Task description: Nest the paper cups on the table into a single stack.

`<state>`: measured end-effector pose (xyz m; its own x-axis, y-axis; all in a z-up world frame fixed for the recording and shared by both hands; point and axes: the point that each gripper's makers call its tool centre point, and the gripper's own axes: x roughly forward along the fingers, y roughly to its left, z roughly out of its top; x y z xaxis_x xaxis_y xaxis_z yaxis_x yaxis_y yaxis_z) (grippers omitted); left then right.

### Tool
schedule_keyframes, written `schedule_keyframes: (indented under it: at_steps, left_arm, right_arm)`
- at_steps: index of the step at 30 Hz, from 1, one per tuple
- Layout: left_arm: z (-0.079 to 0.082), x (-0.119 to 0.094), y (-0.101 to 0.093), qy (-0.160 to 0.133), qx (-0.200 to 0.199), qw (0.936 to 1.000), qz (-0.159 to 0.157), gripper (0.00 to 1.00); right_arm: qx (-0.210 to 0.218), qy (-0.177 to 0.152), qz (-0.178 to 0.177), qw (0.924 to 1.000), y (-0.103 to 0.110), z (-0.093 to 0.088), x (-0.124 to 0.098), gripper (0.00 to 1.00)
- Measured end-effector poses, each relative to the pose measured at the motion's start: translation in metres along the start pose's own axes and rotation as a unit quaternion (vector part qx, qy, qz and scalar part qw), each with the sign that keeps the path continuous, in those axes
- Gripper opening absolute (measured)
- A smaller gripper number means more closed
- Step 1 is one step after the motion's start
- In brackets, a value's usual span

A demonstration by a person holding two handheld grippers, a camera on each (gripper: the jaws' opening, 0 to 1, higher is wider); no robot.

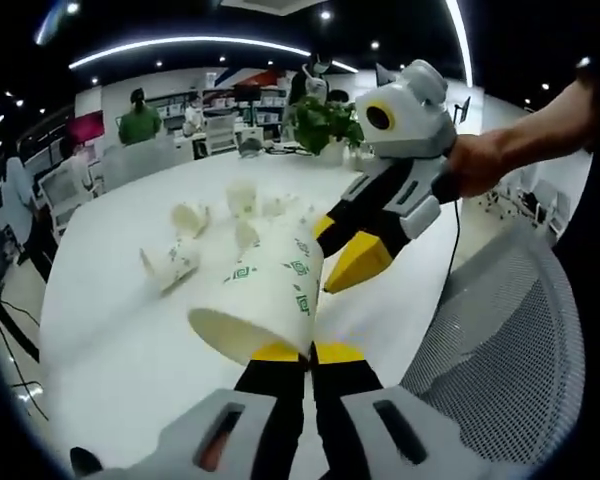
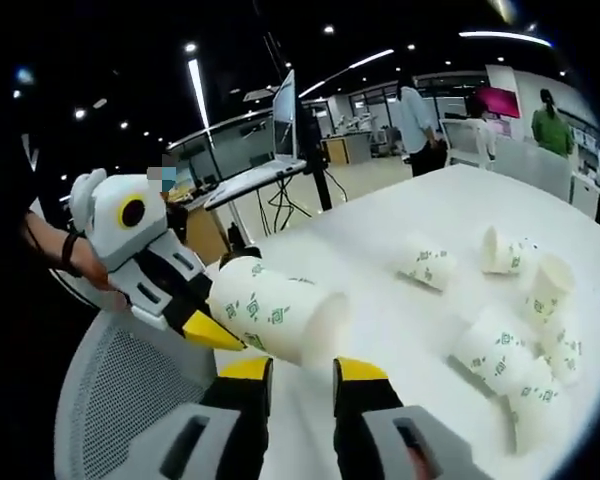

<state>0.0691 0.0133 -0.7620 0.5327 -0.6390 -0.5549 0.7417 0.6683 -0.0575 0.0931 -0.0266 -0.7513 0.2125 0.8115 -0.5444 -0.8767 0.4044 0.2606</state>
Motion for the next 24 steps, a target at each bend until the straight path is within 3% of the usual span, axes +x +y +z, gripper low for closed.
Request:
schedule_keyframes:
  at_steps: [8, 24]
  left_arm:
    - [0.002, 0.0, -0.002, -0.001, -0.003, 1.0, -0.003, 0.0]
    - [0.015, 0.002, -0.001, -0.017, -0.009, 0.9998, -0.001, 0.0]
  right_arm:
    - [-0.012, 0.014, 0.012, 0.9998, 0.014, -0.006, 0.013, 0.23]
    - [0.022, 0.007, 0.03, 0.9993, 0.022, -0.012, 0.033, 0.24]
